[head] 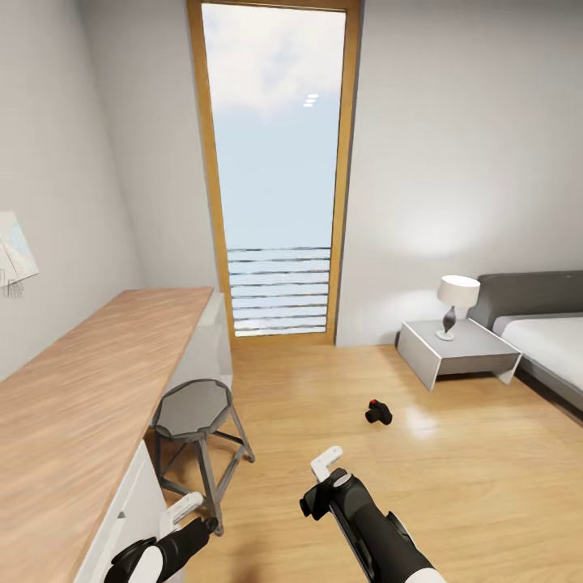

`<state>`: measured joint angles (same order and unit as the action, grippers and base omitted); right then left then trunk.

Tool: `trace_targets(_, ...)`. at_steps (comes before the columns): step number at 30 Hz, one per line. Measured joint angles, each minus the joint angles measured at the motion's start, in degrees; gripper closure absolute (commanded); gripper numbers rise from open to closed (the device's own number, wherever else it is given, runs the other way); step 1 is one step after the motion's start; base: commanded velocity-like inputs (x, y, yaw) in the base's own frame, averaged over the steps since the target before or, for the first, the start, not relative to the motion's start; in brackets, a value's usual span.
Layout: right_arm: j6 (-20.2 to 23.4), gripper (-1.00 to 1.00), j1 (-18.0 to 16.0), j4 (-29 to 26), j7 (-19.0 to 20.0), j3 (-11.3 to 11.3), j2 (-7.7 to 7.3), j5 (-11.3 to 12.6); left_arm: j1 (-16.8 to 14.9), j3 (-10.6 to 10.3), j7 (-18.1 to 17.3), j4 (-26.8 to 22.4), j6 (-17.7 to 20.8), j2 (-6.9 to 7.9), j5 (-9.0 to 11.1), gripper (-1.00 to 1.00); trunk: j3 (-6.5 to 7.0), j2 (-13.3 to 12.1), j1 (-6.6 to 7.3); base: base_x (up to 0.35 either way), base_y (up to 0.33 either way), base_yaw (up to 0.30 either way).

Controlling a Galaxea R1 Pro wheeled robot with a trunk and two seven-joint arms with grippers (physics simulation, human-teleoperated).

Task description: Attach the digital camera to the camera tripod in the bedroom.

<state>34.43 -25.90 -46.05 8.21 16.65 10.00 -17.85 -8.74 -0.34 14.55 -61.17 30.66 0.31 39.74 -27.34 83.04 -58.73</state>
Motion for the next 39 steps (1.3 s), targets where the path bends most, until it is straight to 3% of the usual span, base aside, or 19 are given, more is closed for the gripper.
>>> trace_targets(18, 0.0, -1.00, -0.1, -0.6, 0.1, -0.1, 0.00, 0.0, 0.0, -1.8, 0.1, 0.0, 0.1, 0.00, 0.0, -1.00, 0.00, 0.0, 0.01, 0.205, -0.027, 0.000)
trace_targets(30, 0.0, -1.00, -0.1, -0.7, 0.1, -0.1, 0.00, 0.0, 0.0, -2.0, 0.2, 0.0, 0.1, 0.00, 0.0, -1.00, 0.00, 0.0, 0.00, 0.040, -0.006, 0.000)
trace_targets(39, 0.0, -1.00, -0.1, -0.7, 0.1, -0.1, 0.00, 0.0, 0.0, -2.0, 0.2, 0.0, 0.1, 0.00, 0.0, -1.00, 0.00, 0.0, 0.03, 0.199, -0.001, 0.000)
